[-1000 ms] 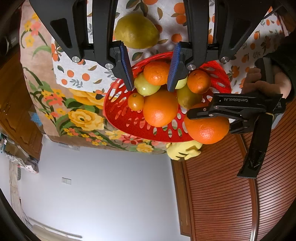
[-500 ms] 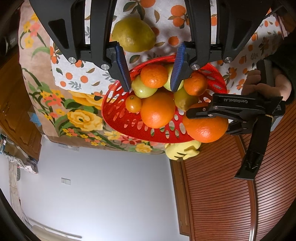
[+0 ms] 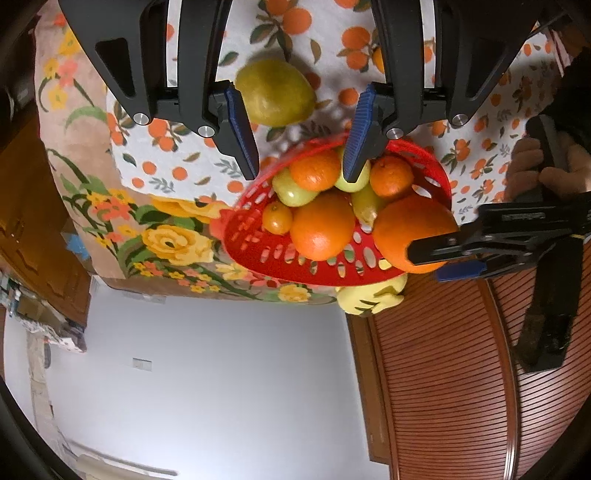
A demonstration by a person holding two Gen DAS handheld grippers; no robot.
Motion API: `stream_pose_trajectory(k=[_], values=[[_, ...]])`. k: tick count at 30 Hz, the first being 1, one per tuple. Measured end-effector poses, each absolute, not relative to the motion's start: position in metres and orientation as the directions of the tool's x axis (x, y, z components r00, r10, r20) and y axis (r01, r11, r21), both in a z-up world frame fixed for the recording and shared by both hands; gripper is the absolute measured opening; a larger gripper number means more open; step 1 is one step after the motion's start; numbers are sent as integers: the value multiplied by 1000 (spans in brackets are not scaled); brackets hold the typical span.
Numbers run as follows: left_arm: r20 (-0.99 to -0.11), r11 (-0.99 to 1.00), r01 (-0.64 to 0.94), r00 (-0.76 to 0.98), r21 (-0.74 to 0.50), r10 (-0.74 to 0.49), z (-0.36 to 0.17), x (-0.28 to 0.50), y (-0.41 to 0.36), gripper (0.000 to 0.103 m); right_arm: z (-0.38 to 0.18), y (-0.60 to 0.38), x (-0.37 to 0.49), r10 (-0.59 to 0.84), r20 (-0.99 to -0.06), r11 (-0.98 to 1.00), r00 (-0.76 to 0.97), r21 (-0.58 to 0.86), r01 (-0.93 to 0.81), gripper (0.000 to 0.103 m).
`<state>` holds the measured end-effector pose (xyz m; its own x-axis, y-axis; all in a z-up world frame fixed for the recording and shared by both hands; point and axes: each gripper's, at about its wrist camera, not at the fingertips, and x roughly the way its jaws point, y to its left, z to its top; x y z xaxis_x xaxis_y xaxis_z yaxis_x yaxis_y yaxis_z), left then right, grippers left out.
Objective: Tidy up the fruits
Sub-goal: 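Release the large orange into the basket with the left tool and withdraw both, then grasp the small orange with the left tool while the right tool grasps the green pomelo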
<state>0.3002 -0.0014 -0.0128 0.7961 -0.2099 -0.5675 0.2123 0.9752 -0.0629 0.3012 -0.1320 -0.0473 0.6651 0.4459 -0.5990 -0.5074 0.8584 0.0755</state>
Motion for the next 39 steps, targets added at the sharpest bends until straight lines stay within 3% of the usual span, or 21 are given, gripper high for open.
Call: stream_pose_trajectory(k=[10,15,23,39], values=[[-539,970,231,810,-69,-231,-10,258,-3,87,-66,-151,297,411,-626,883,663,93,-459,51],[-533,967,246,810,-70,-245,-8,241,-5,87,-76,-149,297,387,-652,889,652,74,-453,60],[-556,966,246,794,-78,-247,-27,219,-6,87,-92,-147,301,361,-685,895,633,63,-442,68],[-621,974,210,754,-84,-216,-67,211,-11,87,-121,-131,316,312,-745,897,589,27,-440,76]])
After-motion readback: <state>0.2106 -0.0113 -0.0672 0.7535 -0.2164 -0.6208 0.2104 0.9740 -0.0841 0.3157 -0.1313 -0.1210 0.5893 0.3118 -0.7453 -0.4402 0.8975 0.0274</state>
